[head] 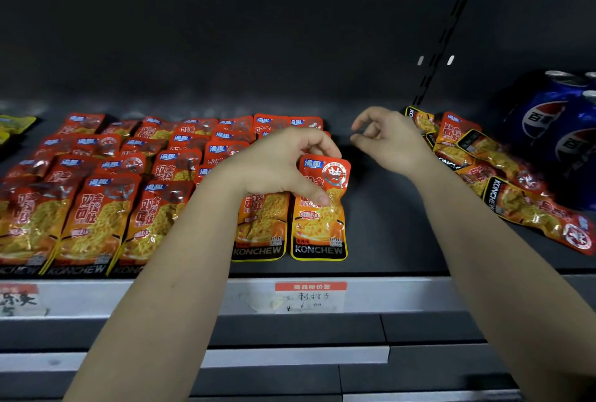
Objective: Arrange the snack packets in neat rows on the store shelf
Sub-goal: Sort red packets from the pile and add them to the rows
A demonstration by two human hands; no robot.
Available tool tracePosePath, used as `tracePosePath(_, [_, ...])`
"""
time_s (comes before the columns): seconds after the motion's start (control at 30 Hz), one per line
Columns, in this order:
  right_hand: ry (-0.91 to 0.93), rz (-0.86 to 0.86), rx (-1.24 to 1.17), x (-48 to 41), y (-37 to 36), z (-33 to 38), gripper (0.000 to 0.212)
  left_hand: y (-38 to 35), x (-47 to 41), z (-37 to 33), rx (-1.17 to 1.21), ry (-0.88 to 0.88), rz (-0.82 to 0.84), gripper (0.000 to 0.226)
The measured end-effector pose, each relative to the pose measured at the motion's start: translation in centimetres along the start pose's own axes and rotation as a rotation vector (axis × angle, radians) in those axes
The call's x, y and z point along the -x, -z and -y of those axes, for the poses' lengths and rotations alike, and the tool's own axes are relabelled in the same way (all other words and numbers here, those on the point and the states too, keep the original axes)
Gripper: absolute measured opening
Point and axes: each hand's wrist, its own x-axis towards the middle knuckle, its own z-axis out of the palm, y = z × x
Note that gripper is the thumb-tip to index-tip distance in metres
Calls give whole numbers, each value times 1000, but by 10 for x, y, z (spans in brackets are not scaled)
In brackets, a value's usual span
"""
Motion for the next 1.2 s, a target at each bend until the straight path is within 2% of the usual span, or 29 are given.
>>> tracePosePath(0.2, [2, 10, 2, 1, 0, 0, 11, 0, 0, 0, -151, -29, -65, 57])
tracePosePath(0.67, [0, 47, -17, 1, -2, -2, 10, 1, -2, 9, -373, -6, -79, 54])
tracePosePath(0.83, [1, 64, -13, 0, -3, -1, 9, 0, -2, 7, -446, -30, -127, 64])
tracePosePath(1.0, [14, 65, -11, 0, -3, -1, 8, -1, -4, 9, -461, -95, -306, 42])
tracePosePath(1.2, [16, 84, -8, 1, -3, 0, 5, 2, -13, 20, -628, -65, -495, 33])
